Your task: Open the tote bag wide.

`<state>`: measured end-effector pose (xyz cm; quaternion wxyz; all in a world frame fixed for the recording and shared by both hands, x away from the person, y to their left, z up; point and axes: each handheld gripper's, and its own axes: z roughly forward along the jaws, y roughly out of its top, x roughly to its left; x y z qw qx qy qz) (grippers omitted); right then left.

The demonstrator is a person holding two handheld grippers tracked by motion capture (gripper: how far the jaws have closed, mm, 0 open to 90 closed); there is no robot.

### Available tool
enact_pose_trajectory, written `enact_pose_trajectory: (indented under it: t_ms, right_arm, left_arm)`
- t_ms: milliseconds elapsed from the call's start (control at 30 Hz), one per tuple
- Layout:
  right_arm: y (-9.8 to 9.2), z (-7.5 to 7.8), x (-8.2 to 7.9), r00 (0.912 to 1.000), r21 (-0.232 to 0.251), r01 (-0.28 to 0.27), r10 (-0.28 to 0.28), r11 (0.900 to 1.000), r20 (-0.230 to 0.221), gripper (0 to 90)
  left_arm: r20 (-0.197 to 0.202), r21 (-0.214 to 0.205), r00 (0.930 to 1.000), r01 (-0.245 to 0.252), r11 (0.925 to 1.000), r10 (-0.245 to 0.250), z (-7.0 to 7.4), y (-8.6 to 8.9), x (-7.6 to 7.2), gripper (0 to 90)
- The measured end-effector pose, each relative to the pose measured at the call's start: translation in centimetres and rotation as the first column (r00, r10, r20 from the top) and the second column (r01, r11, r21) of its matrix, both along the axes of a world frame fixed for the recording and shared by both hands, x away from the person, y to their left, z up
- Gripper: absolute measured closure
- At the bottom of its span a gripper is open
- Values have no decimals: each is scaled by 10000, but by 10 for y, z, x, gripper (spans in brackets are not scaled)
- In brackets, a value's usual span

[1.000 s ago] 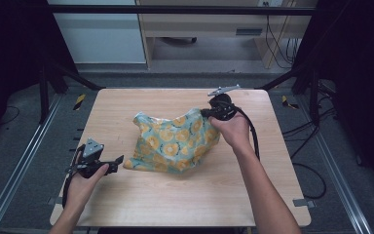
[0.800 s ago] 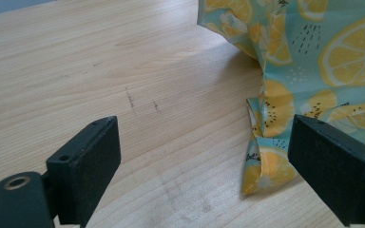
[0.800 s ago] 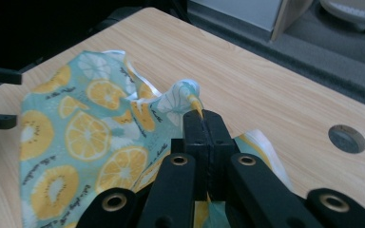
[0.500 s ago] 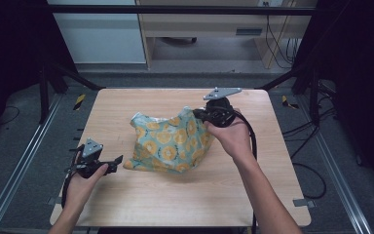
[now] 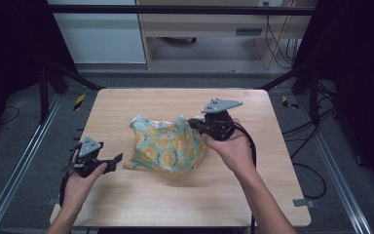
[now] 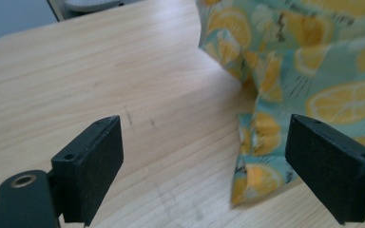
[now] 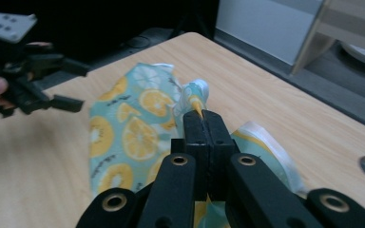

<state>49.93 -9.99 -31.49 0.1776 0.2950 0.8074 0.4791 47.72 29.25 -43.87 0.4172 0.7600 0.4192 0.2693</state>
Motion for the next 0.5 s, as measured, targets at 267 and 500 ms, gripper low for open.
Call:
enact_pose_trajectory:
  t_ms: [267,500]
  right_arm:
    - [-1,-19,-20,9991,-80,-411,410,9991,-148,900]
    - [2,-29,-29,9979,-65,-616,614,9981,-206,900]
  left_arm:
    - [139,10,9989,437,9990,-437,25,-13,11,154]
    - [267,189,9969,736,9971,-741,54,-22,22,154]
